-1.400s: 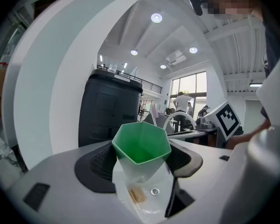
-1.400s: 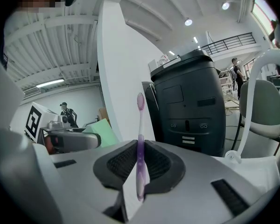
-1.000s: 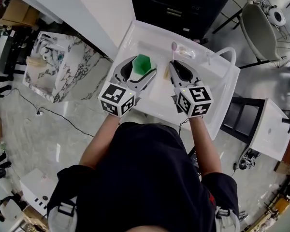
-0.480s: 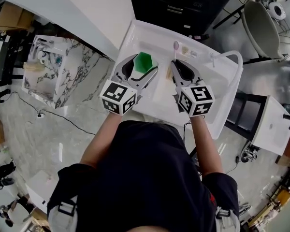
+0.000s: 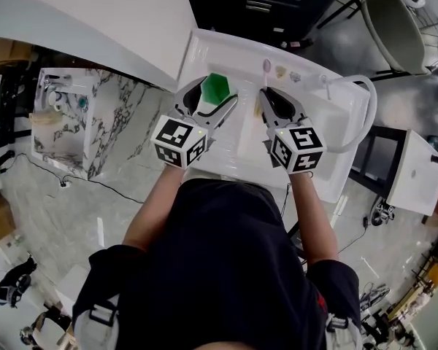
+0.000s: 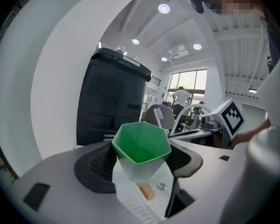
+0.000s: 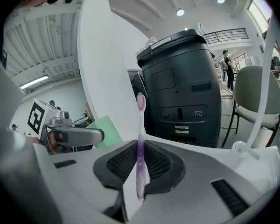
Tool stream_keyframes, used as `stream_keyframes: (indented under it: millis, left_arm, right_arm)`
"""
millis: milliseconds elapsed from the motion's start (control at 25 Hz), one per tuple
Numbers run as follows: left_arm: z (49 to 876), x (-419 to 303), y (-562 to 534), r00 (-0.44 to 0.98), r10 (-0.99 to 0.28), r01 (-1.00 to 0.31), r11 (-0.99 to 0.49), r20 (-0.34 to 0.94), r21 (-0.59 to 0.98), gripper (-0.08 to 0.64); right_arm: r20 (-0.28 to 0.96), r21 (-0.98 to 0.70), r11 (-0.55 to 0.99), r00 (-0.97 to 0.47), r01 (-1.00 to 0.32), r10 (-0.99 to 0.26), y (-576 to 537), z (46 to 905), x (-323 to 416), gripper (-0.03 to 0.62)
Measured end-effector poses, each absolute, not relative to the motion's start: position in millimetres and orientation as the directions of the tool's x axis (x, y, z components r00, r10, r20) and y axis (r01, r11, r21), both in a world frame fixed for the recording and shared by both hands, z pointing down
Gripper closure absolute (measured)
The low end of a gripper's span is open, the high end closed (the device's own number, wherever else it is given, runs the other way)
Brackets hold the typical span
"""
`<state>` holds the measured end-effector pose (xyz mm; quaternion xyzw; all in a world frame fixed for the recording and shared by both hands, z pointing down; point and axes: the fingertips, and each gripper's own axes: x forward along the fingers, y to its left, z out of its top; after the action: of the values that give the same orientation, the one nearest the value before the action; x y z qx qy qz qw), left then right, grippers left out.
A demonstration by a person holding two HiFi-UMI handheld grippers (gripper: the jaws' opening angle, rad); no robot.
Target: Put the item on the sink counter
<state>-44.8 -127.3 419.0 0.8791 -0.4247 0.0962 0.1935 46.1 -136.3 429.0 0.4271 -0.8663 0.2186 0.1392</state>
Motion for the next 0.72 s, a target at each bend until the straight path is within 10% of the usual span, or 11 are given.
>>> stream_keyframes:
  millis: [720]
  left_arm:
    - [471,-54,-161,0.655,-0.638,-0.754,-0.585,0.404,0.299,0.238]
  right_arm:
    - [0.539,-0.276,0.498,-0.562,-0.822,-0.628,-153,477,38,0.529]
